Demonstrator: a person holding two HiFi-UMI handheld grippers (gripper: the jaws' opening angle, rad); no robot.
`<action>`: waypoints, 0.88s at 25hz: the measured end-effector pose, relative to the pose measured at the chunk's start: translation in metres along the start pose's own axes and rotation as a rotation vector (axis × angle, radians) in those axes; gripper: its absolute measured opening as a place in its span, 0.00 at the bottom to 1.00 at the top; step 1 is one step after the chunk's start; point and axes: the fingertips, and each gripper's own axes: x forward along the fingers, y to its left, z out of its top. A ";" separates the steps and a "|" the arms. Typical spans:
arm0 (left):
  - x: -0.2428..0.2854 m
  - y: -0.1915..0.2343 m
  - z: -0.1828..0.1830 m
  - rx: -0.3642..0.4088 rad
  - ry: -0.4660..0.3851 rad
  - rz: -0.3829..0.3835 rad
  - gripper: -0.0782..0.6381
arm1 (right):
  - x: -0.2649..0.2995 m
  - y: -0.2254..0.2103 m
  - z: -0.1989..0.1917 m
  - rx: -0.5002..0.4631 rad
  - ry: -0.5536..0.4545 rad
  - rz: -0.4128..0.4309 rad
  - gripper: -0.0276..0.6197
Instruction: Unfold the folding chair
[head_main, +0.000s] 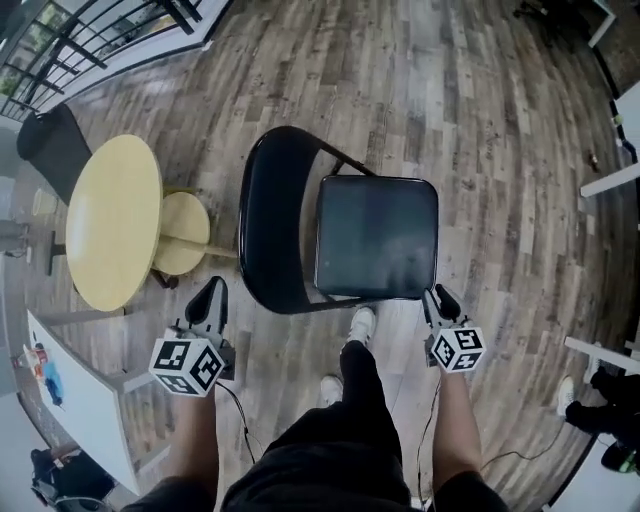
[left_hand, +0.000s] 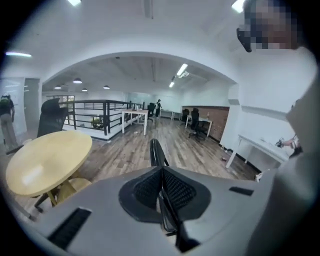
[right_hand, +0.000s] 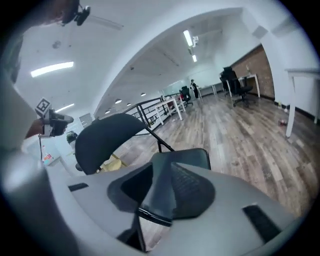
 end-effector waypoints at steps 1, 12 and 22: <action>-0.016 -0.008 0.005 -0.033 -0.043 -0.025 0.12 | -0.019 0.022 0.016 -0.050 -0.034 -0.021 0.20; -0.226 -0.124 -0.040 -0.076 -0.173 -0.242 0.12 | -0.270 0.254 0.074 -0.420 -0.241 -0.165 0.07; -0.324 -0.195 -0.053 -0.016 -0.249 -0.235 0.12 | -0.367 0.325 0.084 -0.446 -0.374 -0.098 0.06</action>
